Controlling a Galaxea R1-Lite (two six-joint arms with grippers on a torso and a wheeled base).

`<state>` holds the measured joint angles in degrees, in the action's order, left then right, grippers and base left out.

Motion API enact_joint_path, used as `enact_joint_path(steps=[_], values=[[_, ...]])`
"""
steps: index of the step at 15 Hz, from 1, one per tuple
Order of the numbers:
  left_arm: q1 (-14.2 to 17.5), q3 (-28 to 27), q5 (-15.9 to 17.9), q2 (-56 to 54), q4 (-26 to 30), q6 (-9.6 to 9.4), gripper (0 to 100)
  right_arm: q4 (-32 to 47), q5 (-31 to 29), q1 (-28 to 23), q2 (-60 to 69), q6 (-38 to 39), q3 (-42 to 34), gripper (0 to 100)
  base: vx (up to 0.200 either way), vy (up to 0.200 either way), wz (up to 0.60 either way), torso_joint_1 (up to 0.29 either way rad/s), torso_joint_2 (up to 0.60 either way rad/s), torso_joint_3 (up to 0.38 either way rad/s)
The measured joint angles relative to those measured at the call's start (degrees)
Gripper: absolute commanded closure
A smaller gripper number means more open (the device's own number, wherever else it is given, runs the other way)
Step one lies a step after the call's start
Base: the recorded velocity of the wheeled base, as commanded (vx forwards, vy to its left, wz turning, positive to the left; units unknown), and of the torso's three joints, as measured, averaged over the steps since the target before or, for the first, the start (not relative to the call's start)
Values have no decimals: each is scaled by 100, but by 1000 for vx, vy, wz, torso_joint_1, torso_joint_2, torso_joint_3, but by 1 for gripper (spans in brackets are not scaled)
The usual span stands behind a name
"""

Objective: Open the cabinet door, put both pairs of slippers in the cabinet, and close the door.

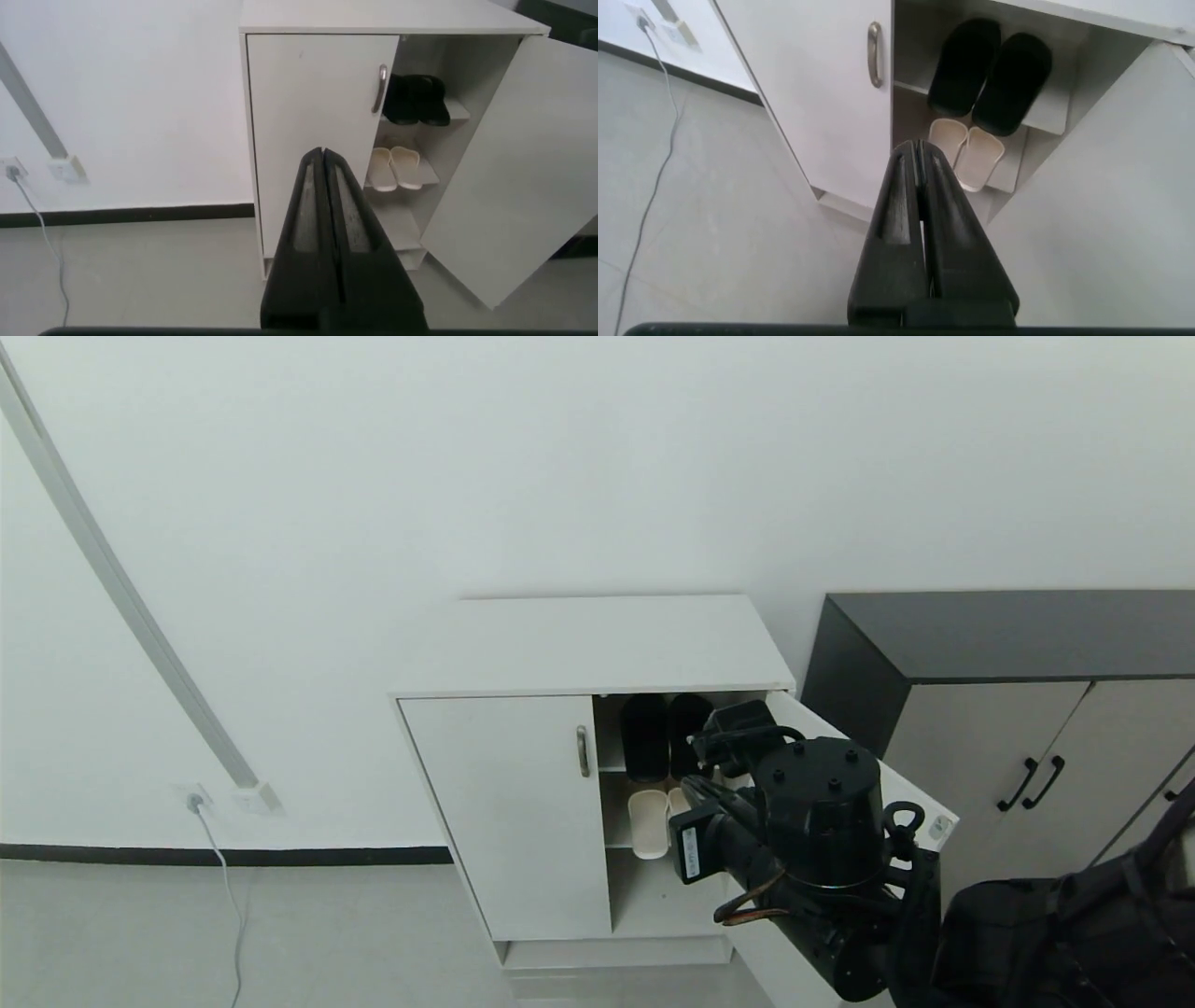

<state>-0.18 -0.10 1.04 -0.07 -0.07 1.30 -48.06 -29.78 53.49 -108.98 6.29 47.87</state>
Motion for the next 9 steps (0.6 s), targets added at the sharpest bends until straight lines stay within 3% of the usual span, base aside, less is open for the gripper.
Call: enact_joint_path(steps=[6, 9], values=[[9, 2, -2, 0, 0, 4, 100, -197, 160, -79, 22, -11, -132, 100, 0, 0, -600, 2, 0, 2], [0, 2, -13, 0, 2, 6, 100, -213, 168, -83, 27, -16, -140, 100, 0, 0, 0, 0, 0, 0]])
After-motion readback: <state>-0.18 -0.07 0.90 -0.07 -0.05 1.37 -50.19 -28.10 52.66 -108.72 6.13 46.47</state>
